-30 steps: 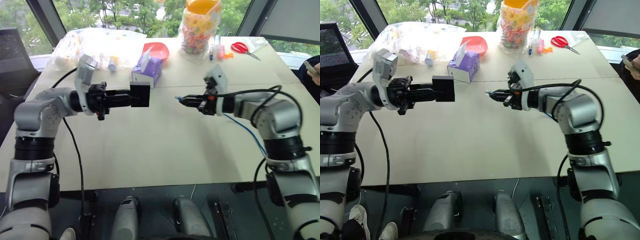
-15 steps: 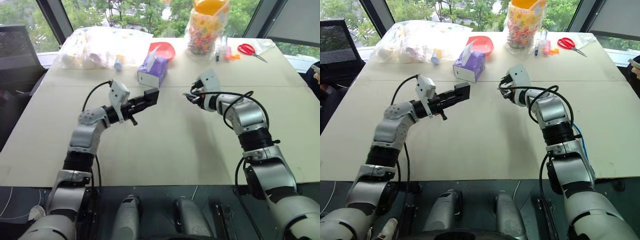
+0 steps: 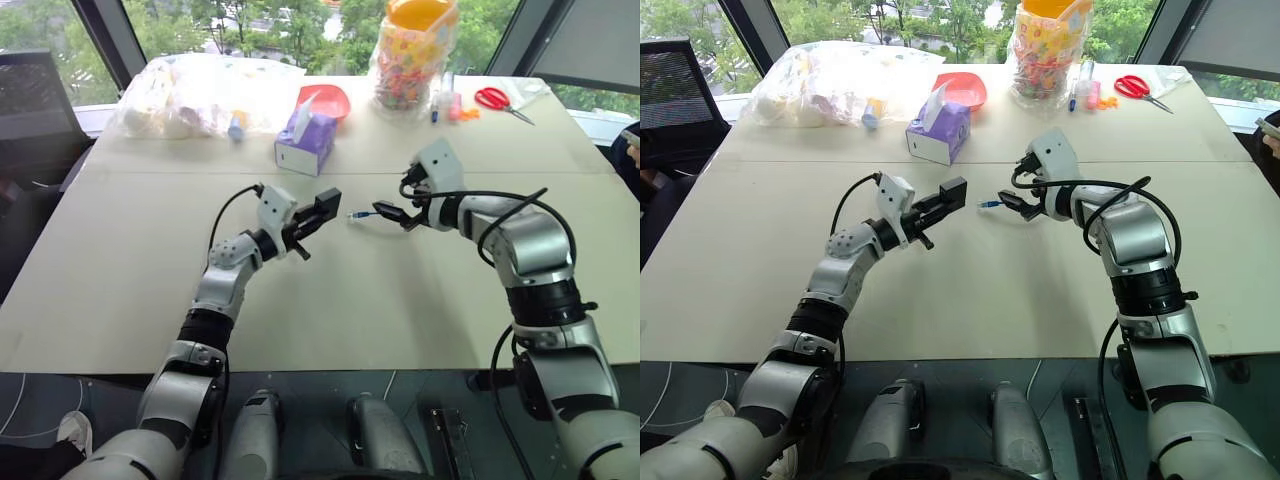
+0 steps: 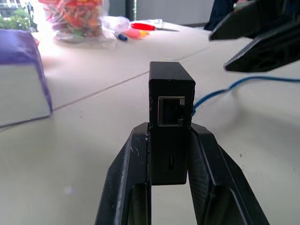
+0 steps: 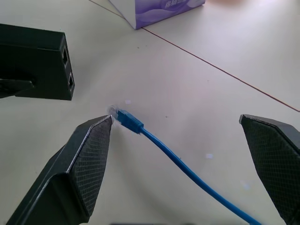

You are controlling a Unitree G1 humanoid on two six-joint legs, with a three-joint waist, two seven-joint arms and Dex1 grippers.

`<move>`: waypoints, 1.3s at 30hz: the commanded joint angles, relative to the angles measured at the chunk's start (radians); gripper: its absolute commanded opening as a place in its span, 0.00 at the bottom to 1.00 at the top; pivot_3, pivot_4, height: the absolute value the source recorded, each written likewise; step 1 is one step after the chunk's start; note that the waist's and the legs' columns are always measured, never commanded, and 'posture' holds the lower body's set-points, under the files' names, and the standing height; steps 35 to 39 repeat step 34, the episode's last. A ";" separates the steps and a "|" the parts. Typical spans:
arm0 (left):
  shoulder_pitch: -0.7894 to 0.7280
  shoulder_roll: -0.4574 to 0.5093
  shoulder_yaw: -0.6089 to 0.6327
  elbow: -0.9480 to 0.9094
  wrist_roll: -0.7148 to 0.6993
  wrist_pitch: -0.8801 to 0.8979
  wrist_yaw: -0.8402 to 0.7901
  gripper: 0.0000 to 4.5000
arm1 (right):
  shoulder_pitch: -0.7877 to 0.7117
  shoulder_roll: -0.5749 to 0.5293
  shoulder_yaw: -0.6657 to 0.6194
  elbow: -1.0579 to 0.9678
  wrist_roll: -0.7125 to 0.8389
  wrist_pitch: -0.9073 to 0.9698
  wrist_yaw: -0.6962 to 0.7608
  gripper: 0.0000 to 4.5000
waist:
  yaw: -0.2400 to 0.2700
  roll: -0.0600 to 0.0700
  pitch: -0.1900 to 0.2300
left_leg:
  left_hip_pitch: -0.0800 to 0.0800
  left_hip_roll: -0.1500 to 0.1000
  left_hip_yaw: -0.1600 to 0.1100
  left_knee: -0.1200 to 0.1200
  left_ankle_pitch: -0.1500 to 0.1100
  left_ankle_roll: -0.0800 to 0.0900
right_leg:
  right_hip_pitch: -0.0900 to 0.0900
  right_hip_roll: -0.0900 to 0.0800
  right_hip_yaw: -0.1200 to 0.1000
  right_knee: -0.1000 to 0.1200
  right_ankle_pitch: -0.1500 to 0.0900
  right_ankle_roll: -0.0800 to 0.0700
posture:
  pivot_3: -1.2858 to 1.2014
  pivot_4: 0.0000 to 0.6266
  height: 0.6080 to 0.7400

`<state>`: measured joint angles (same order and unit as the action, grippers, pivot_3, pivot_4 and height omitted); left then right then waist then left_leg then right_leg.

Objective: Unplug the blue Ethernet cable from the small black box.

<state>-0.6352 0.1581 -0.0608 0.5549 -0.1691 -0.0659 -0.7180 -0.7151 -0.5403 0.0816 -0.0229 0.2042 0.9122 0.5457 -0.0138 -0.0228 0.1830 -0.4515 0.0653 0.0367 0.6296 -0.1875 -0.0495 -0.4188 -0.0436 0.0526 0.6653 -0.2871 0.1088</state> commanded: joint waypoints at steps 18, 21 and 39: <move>0.050 0.047 0.035 0.008 0.016 0.021 0.012 0.97 | 0.029 -0.019 -0.015 -0.160 0.018 0.072 0.000 1.00 | -0.002 0.000 0.000 | 0.001 0.000 0.000 0.000 0.000 0.000 | 0.000 0.000 0.000 0.000 0.000 0.000 | 0.52 0.24 0.96; 0.074 0.083 0.068 -0.093 -0.054 0.128 -0.027 0.99 | 0.041 -0.032 -0.012 -0.175 0.024 0.082 0.017 1.00 | -0.005 0.000 0.000 | 0.001 0.000 0.000 -0.001 0.000 0.000 | 0.000 0.000 0.000 0.000 0.000 0.000 | 0.52 0.24 0.96; 0.183 0.401 0.149 -0.581 -0.363 0.646 -0.251 0.99 | 0.224 -0.270 -0.057 -0.479 0.207 0.119 0.270 1.00 | -0.003 0.000 0.000 | 0.005 0.000 -0.001 0.000 0.000 0.000 | 0.004 -0.001 0.000 -0.001 -0.001 -0.001 | 0.52 0.24 0.96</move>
